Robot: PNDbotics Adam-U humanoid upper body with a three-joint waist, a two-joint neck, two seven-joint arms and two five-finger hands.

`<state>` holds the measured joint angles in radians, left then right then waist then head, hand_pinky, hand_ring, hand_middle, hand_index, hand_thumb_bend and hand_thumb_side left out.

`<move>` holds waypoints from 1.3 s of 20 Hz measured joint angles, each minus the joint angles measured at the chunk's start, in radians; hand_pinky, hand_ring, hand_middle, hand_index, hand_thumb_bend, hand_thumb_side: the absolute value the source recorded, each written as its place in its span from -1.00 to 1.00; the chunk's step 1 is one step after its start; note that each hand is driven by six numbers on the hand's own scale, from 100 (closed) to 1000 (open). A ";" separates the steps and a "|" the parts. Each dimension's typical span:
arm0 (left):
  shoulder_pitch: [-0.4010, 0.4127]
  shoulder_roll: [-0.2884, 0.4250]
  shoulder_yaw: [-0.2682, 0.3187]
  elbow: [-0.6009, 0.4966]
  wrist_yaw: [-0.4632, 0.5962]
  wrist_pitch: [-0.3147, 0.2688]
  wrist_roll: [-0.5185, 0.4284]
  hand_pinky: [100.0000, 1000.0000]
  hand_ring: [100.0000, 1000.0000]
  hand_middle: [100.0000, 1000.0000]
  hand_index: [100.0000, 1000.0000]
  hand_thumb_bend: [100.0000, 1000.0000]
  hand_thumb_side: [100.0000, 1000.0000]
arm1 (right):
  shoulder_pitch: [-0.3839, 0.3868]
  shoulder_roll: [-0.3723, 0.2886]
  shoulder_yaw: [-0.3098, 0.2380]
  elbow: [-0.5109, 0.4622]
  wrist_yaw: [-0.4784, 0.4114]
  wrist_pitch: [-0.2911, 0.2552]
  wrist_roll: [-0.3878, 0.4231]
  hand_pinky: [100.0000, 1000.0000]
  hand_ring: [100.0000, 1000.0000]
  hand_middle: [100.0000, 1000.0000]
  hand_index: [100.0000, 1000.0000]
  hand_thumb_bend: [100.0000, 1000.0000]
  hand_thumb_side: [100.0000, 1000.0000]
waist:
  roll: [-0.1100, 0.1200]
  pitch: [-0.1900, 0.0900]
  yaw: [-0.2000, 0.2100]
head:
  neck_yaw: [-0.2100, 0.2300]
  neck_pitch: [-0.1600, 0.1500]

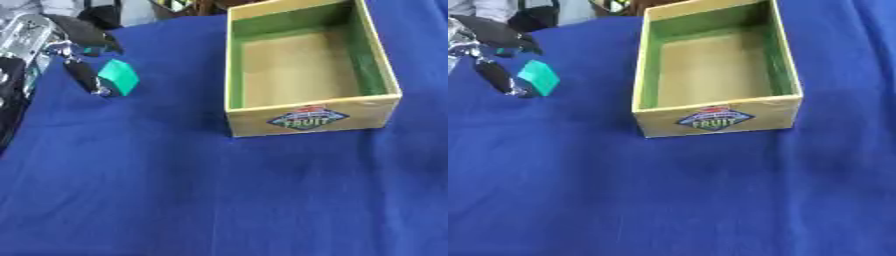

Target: Pick up objects on the table and place them in the box.

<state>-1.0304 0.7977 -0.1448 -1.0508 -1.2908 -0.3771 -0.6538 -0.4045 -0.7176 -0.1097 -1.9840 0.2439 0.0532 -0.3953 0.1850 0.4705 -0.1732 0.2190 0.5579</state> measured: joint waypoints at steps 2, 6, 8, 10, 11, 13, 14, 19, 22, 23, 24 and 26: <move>0.000 -0.004 0.000 0.008 0.003 0.001 0.004 0.44 0.66 0.89 1.00 -0.23 0.21 | 0.000 0.000 0.000 0.000 0.000 0.000 0.000 0.55 0.60 0.50 0.47 -1.00 1.00 | 0.001 0.005 -0.002 | 0.000 -0.005; -0.003 -0.014 0.001 0.026 0.004 0.010 0.015 0.39 0.63 0.85 1.00 -0.29 0.19 | -0.001 0.001 0.001 0.000 0.000 0.000 0.000 0.55 0.60 0.50 0.47 -1.00 1.00 | 0.003 0.010 -0.007 | 0.005 -0.006; -0.004 -0.016 0.004 0.037 0.002 0.014 0.019 0.38 0.62 0.84 1.00 -0.30 0.19 | -0.001 0.001 0.004 0.000 0.000 -0.001 0.001 0.55 0.60 0.50 0.47 -1.00 1.00 | 0.003 0.012 -0.010 | 0.008 -0.009; -0.007 -0.018 0.007 0.045 0.000 0.015 0.024 0.36 0.61 0.84 1.00 -0.32 0.18 | -0.001 0.001 0.005 0.000 -0.001 -0.001 0.001 0.55 0.60 0.50 0.47 -1.00 1.00 | 0.003 0.013 -0.012 | 0.009 -0.010; -0.007 -0.020 0.007 0.049 0.000 0.015 0.026 0.36 0.61 0.84 1.00 -0.32 0.18 | -0.001 0.001 0.006 0.000 -0.001 -0.001 0.001 0.55 0.60 0.50 0.47 -1.00 1.00 | 0.003 0.013 -0.012 | 0.009 -0.011; -0.008 -0.024 0.007 0.053 -0.001 0.015 0.029 0.17 0.37 0.66 0.93 -0.59 0.09 | -0.001 0.002 0.006 0.000 -0.001 -0.002 0.002 0.55 0.60 0.50 0.47 -1.00 1.00 | 0.003 0.013 -0.012 | 0.009 -0.014; -0.008 -0.025 0.008 0.055 -0.001 0.016 0.030 0.15 0.35 0.64 0.91 -0.63 0.08 | -0.002 0.002 0.006 0.000 -0.001 -0.002 0.002 0.55 0.60 0.50 0.47 -1.00 1.00 | 0.003 0.015 -0.012 | 0.009 -0.014; -0.017 -0.025 0.014 0.063 0.008 0.022 0.034 0.13 0.35 0.70 0.91 -0.85 0.03 | -0.005 0.002 0.006 0.000 -0.007 -0.005 0.003 0.55 0.60 0.50 0.47 -1.00 1.00 | 0.003 0.017 -0.014 | 0.009 -0.014; -0.017 -0.025 0.014 0.067 0.011 0.025 0.031 0.13 0.37 0.72 0.92 -1.00 -0.01 | -0.005 0.003 0.006 0.000 -0.009 -0.005 0.003 0.55 0.60 0.50 0.47 -1.00 1.00 | 0.003 0.017 -0.014 | 0.009 -0.014; -0.017 -0.025 0.015 0.067 0.012 0.026 0.030 0.13 0.37 0.72 0.92 -1.00 -0.03 | -0.005 0.003 0.006 0.000 -0.009 -0.005 0.003 0.55 0.60 0.49 0.47 -1.00 1.00 | 0.003 0.017 -0.014 | 0.009 -0.014; -0.017 -0.025 0.016 0.067 0.013 0.028 0.029 0.12 0.37 0.72 0.92 -1.00 -0.04 | -0.005 0.003 0.006 0.000 -0.010 -0.005 0.003 0.55 0.60 0.49 0.47 -1.00 1.00 | 0.003 0.017 -0.014 | 0.009 -0.014; -0.017 -0.025 0.016 0.068 0.013 0.031 0.028 0.11 0.37 0.72 0.92 -1.00 -0.06 | -0.005 0.005 0.006 0.000 -0.010 -0.005 0.004 0.55 0.60 0.49 0.47 -1.00 1.00 | 0.003 0.017 -0.015 | 0.009 -0.014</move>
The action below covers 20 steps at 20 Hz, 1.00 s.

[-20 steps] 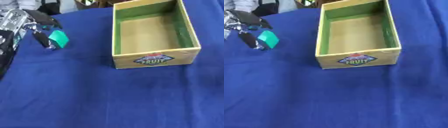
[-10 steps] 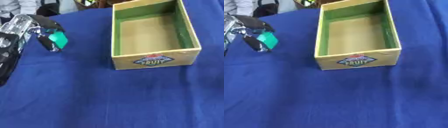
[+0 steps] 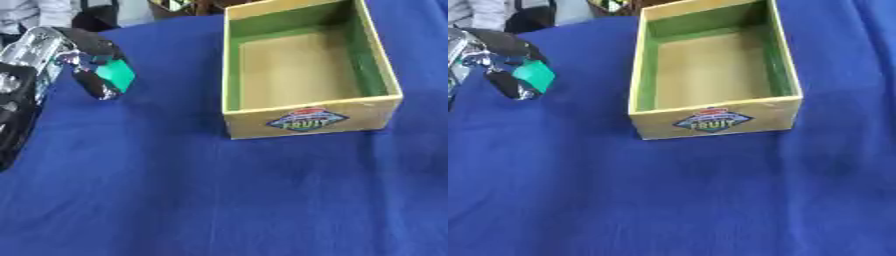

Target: Pick up objects on the table and place them in the box.

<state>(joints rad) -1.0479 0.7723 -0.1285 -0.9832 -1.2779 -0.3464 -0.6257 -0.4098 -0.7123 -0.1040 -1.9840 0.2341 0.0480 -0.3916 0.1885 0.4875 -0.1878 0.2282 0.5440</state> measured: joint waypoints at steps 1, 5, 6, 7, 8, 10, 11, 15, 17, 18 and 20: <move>0.000 0.000 0.000 0.000 0.000 0.002 0.000 0.10 0.36 0.71 0.91 -1.00 -0.05 | 0.000 0.002 0.000 0.000 0.000 0.000 0.000 0.55 0.60 0.49 0.47 -1.00 1.00 | 0.000 0.000 0.000 | 0.000 0.000; 0.000 0.000 0.003 0.002 0.004 0.007 0.006 -0.03 0.21 0.44 0.77 -1.00 -0.02 | -0.001 0.003 0.000 0.000 -0.001 -0.001 0.000 0.55 0.60 0.49 0.47 -1.00 1.00 | 0.000 0.001 -0.002 | 0.001 0.000; -0.001 0.000 0.003 0.003 0.008 0.009 0.010 -0.10 0.15 0.26 0.66 -1.00 0.01 | -0.001 0.003 0.000 0.000 -0.002 -0.001 0.000 0.55 0.60 0.49 0.47 -1.00 1.00 | 0.000 0.002 -0.002 | 0.002 0.000; -0.001 0.000 0.004 0.003 0.012 0.011 0.017 -0.16 0.10 0.13 0.51 -1.00 0.04 | -0.001 0.003 0.000 0.000 -0.004 -0.001 0.000 0.55 0.60 0.49 0.47 -1.00 1.00 | 0.000 0.002 -0.002 | 0.002 0.000; -0.001 0.000 0.006 0.003 0.019 0.014 0.026 -0.22 0.04 0.07 0.37 -1.00 0.07 | -0.001 0.004 0.000 0.000 -0.005 -0.001 0.000 0.56 0.60 0.49 0.47 -1.00 1.00 | 0.000 0.002 -0.003 | 0.002 0.000; -0.001 -0.004 0.010 0.003 0.030 0.020 0.049 -0.36 -0.06 -0.04 0.17 -1.00 0.10 | -0.001 0.004 0.000 0.000 -0.008 -0.001 0.000 0.56 0.60 0.49 0.47 -1.00 1.00 | 0.000 0.002 -0.003 | 0.002 0.000; -0.001 -0.005 0.012 0.003 0.036 0.024 0.063 -0.44 -0.12 -0.09 0.05 -1.00 0.12 | -0.001 0.004 0.000 0.000 -0.008 -0.001 -0.001 0.56 0.60 0.49 0.47 -1.00 1.00 | 0.000 0.002 -0.003 | 0.002 0.000; -0.001 -0.010 0.017 0.002 0.064 0.045 0.120 -0.58 -0.16 -0.12 -0.20 -1.00 0.09 | -0.001 0.005 0.000 0.000 -0.011 -0.003 -0.003 0.56 0.60 0.49 0.47 -1.00 1.00 | 0.000 0.000 -0.003 | 0.002 0.000; -0.001 -0.016 0.018 0.004 0.083 0.060 0.145 -0.67 -0.22 -0.14 -0.27 -1.00 0.04 | -0.001 0.009 0.000 0.000 -0.014 -0.004 -0.004 0.56 0.60 0.49 0.47 -1.00 1.00 | 0.000 -0.006 -0.003 | 0.003 0.002; -0.001 -0.017 0.019 0.004 0.093 0.067 0.156 -0.70 -0.23 -0.14 -0.31 -1.00 0.02 | -0.001 0.012 0.000 0.000 -0.016 -0.004 -0.004 0.56 0.60 0.49 0.47 -1.00 1.00 | -0.001 -0.010 -0.003 | 0.003 0.004; -0.001 -0.017 0.019 0.003 0.112 0.078 0.173 -0.72 -0.25 -0.15 -0.35 -1.00 0.00 | 0.000 0.012 0.000 0.000 -0.018 -0.004 -0.005 0.56 0.60 0.49 0.47 -1.00 1.00 | -0.001 -0.021 -0.003 | 0.003 0.010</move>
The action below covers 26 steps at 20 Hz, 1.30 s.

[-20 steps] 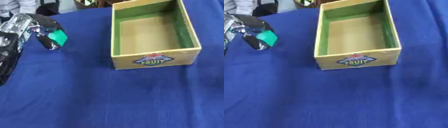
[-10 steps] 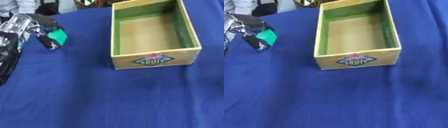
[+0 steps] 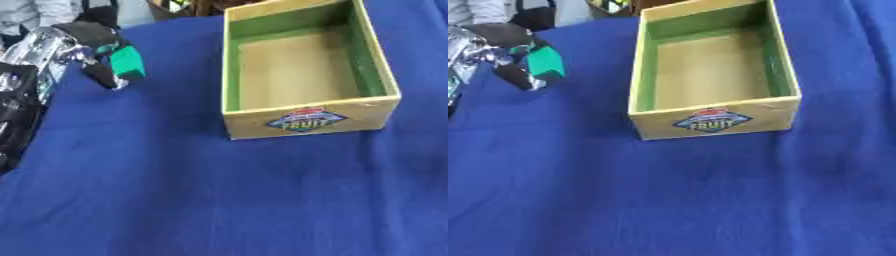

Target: Pick up objects on the table and place them in the box.

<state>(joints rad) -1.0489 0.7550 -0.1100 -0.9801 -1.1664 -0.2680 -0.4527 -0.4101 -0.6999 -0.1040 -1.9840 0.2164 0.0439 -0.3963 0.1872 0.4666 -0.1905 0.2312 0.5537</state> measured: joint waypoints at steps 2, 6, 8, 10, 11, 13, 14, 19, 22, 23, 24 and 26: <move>0.000 0.000 0.000 -0.009 0.015 0.009 0.011 -0.76 -0.27 -0.15 -0.38 -1.00 -0.02 | 0.002 0.001 0.000 0.000 -0.002 0.000 0.000 0.56 0.60 0.49 0.47 -1.00 1.00 | -0.002 -0.015 0.003 | 0.000 0.005; 0.000 0.000 0.000 -0.055 0.057 0.023 0.025 -0.85 -0.31 -0.17 -0.42 -1.00 -0.04 | 0.007 0.009 0.000 0.000 -0.007 0.000 0.000 0.56 0.60 0.49 0.47 -1.00 1.00 | -0.005 -0.046 0.015 | -0.004 0.024; -0.005 -0.003 0.000 -0.090 0.080 0.032 0.033 -0.92 -0.34 -0.17 -0.43 -1.00 -0.05 | 0.013 0.010 0.000 0.000 -0.008 0.001 -0.001 0.56 0.60 0.49 0.47 -1.00 1.00 | -0.006 -0.062 0.023 | -0.008 0.035; -0.020 -0.015 -0.004 -0.134 0.107 0.044 0.045 -0.95 -0.34 -0.15 -0.42 -1.00 -0.04 | 0.015 0.011 0.000 0.000 -0.009 0.001 0.000 0.55 0.60 0.48 0.47 -1.00 1.00 | -0.010 -0.084 0.031 | -0.015 0.046; -0.029 -0.023 -0.008 -0.156 0.118 0.051 0.052 -0.97 -0.34 -0.15 -0.41 -1.00 -0.04 | 0.015 0.013 0.000 0.000 -0.010 0.001 0.000 0.55 0.60 0.48 0.47 -1.00 1.00 | -0.011 -0.093 0.034 | -0.018 0.052; -0.049 -0.050 -0.021 -0.201 0.134 0.063 0.064 -1.00 -0.35 -0.16 -0.42 -1.00 -0.04 | 0.015 0.017 0.000 0.000 -0.013 0.001 0.001 0.55 0.60 0.50 0.47 -1.00 1.00 | -0.013 -0.106 0.040 | -0.024 0.062; -0.060 -0.068 -0.030 -0.223 0.137 0.068 0.068 -1.00 -0.36 -0.16 -0.42 -1.00 -0.04 | 0.014 0.018 0.001 0.000 -0.016 0.001 0.002 0.55 0.59 0.51 0.47 -1.00 1.00 | -0.014 -0.111 0.041 | -0.027 0.065; -0.109 -0.172 -0.067 -0.315 0.166 0.094 0.052 -1.00 -0.40 -0.18 -0.43 -1.00 -0.04 | -0.004 0.028 0.013 0.000 -0.026 -0.004 0.013 0.55 0.59 0.51 0.48 -1.00 1.00 | -0.019 -0.135 0.035 | -0.031 0.079; -0.134 -0.239 -0.081 -0.333 0.188 0.112 0.045 -1.00 -0.41 -0.19 -0.45 -1.00 -0.03 | -0.010 0.034 0.018 0.000 -0.030 -0.009 0.019 0.55 0.59 0.50 0.48 -1.00 1.00 | -0.020 -0.141 0.030 | -0.030 0.079; -0.141 -0.261 -0.086 -0.335 0.193 0.116 0.045 -1.00 -0.41 -0.19 -0.45 -1.00 -0.03 | -0.012 0.035 0.019 0.000 -0.031 -0.009 0.020 0.55 0.59 0.51 0.48 -1.00 1.00 | -0.020 -0.142 0.029 | -0.030 0.079; -0.146 -0.283 -0.092 -0.336 0.197 0.118 0.046 -1.00 -0.41 -0.19 -0.45 -1.00 -0.03 | -0.012 0.035 0.019 0.000 -0.031 -0.010 0.021 0.55 0.59 0.50 0.48 -1.00 1.00 | -0.020 -0.143 0.029 | -0.030 0.079; -0.155 -0.327 -0.104 -0.336 0.198 0.120 0.047 -1.00 -0.40 -0.19 -0.45 -1.00 -0.03 | -0.012 0.036 0.019 0.000 -0.034 -0.011 0.021 0.55 0.59 0.50 0.48 -1.00 1.00 | -0.020 -0.144 0.027 | -0.030 0.079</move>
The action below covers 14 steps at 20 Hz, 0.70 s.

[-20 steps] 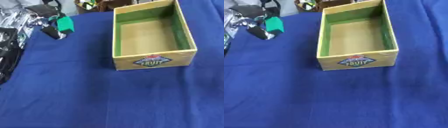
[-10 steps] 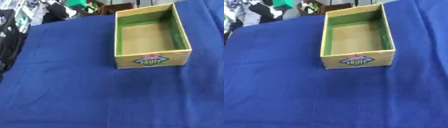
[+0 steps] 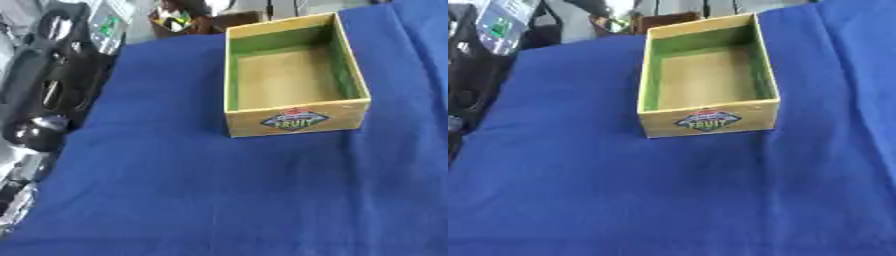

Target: Pick up objects on the table and place them in the box.

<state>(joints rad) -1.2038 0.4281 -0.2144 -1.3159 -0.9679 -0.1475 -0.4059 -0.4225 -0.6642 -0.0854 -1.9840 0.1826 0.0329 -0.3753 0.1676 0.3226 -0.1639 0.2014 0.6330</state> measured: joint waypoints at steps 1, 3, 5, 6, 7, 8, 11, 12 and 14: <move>-0.003 -0.019 -0.007 0.000 -0.001 0.000 0.000 -1.00 -0.40 -0.18 -0.45 -1.00 -0.03 | 0.000 0.000 0.000 0.000 0.000 -0.001 0.000 0.55 0.59 0.50 0.48 -1.00 1.00 | 0.000 -0.002 -0.001 | 0.000 0.000; -0.004 -0.048 -0.020 0.003 -0.007 -0.001 -0.001 -1.00 -0.39 -0.18 -0.45 -1.00 -0.03 | -0.001 0.003 0.000 0.000 -0.001 -0.002 0.001 0.55 0.59 0.50 0.48 -1.00 1.00 | 0.003 -0.006 -0.002 | 0.000 0.000; -0.004 -0.071 -0.031 0.012 -0.016 -0.007 -0.004 -1.00 -0.38 -0.17 -0.46 -1.00 0.00 | -0.007 0.008 0.000 0.000 -0.003 -0.003 0.001 0.55 0.59 0.50 0.48 -1.00 1.00 | 0.005 -0.006 -0.004 | 0.000 -0.001; -0.004 -0.081 -0.037 0.020 -0.021 -0.011 -0.005 -1.00 -0.36 -0.16 -0.46 -1.00 0.00 | -0.012 0.009 0.001 0.000 -0.004 -0.003 0.002 0.55 0.59 0.50 0.48 -1.00 1.00 | 0.006 -0.006 -0.007 | 0.000 -0.001; -0.003 -0.093 -0.041 0.030 -0.025 -0.014 -0.004 -1.00 -0.36 -0.16 -0.46 -1.00 0.00 | -0.017 0.011 0.001 0.000 -0.006 -0.005 0.004 0.55 0.59 0.50 0.48 -1.00 1.00 | 0.007 -0.006 -0.012 | 0.000 -0.002; -0.003 -0.106 -0.043 0.042 -0.028 -0.017 -0.003 -1.00 -0.35 -0.15 -0.45 -1.00 0.00 | -0.021 0.014 0.003 0.000 -0.008 -0.007 0.005 0.55 0.59 0.50 0.48 -1.00 1.00 | 0.008 -0.006 -0.018 | 0.002 -0.002; -0.001 -0.137 -0.050 0.091 -0.042 -0.024 0.000 -1.00 -0.30 -0.14 -0.26 -1.00 0.09 | -0.027 0.025 0.007 0.000 -0.011 -0.011 0.010 0.55 0.59 0.50 0.48 -1.00 1.00 | 0.013 -0.006 -0.028 | 0.005 -0.002; 0.001 -0.145 -0.052 0.110 -0.049 -0.027 0.000 -0.97 -0.29 -0.13 -0.16 -1.00 0.14 | -0.027 0.027 0.007 0.000 -0.012 -0.012 0.011 0.55 0.59 0.50 0.48 -1.00 1.00 | 0.015 -0.006 -0.029 | 0.005 -0.003; 0.006 -0.157 -0.053 0.149 -0.068 -0.038 0.001 -0.88 -0.24 -0.10 -0.06 -1.00 0.24 | -0.034 0.030 0.009 0.000 -0.017 -0.014 0.013 0.55 0.59 0.50 0.48 -1.00 1.00 | 0.015 -0.005 -0.034 | 0.002 -0.004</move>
<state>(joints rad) -1.1973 0.2713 -0.2677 -1.1670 -1.0355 -0.1859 -0.4051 -0.4560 -0.6342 -0.0763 -1.9840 0.1654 0.0192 -0.3625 0.1825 0.3174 -0.1980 0.2036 0.6291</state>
